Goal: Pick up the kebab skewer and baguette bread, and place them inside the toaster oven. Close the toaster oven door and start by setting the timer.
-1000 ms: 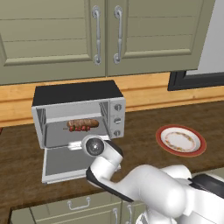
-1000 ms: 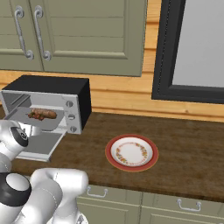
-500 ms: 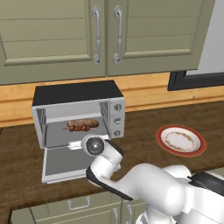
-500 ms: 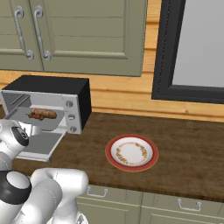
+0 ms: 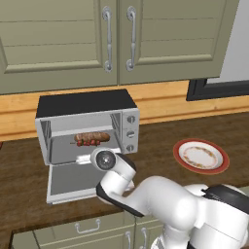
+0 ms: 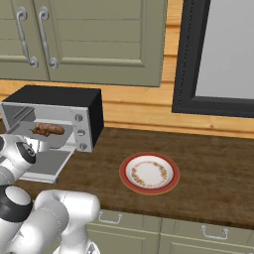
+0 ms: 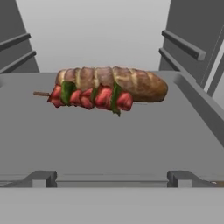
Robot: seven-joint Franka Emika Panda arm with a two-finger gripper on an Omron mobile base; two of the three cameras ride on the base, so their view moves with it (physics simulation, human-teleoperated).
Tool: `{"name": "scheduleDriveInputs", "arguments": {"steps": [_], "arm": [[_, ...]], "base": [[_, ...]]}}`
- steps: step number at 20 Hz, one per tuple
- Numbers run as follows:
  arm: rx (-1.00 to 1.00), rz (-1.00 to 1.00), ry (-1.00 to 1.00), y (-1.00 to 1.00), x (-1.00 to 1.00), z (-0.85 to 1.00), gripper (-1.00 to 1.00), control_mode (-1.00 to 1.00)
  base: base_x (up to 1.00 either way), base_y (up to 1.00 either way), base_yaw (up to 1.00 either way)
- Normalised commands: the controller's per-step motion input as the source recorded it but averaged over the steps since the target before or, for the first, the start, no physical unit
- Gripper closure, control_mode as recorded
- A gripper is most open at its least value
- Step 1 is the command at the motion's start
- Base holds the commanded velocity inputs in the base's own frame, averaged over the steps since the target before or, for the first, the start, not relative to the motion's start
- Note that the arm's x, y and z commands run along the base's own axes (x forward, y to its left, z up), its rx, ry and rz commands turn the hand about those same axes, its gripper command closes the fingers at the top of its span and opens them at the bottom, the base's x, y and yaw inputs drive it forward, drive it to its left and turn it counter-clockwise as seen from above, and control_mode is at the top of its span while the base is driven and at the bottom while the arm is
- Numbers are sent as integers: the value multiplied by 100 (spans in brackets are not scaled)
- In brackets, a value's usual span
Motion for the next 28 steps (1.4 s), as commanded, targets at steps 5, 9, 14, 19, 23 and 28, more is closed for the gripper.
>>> {"name": "scheduleDriveInputs", "arguments": {"steps": [5,9,14,19,23,28], "arm": [[0,0,0,0,3,0,-100,-100],[0,0,0,0,-1,-6,-100,-100],[0,0,0,0,-8,-10,-100,-100],[0,0,0,0,0,-2,-100,-100],[0,0,0,0,0,0,-100,-100],[0,0,0,0,4,0,-100,-100]], "base": [[0,0,0],[0,0,0],[0,0,0],[0,0,0],[0,0,0],[0,0,0]]}}
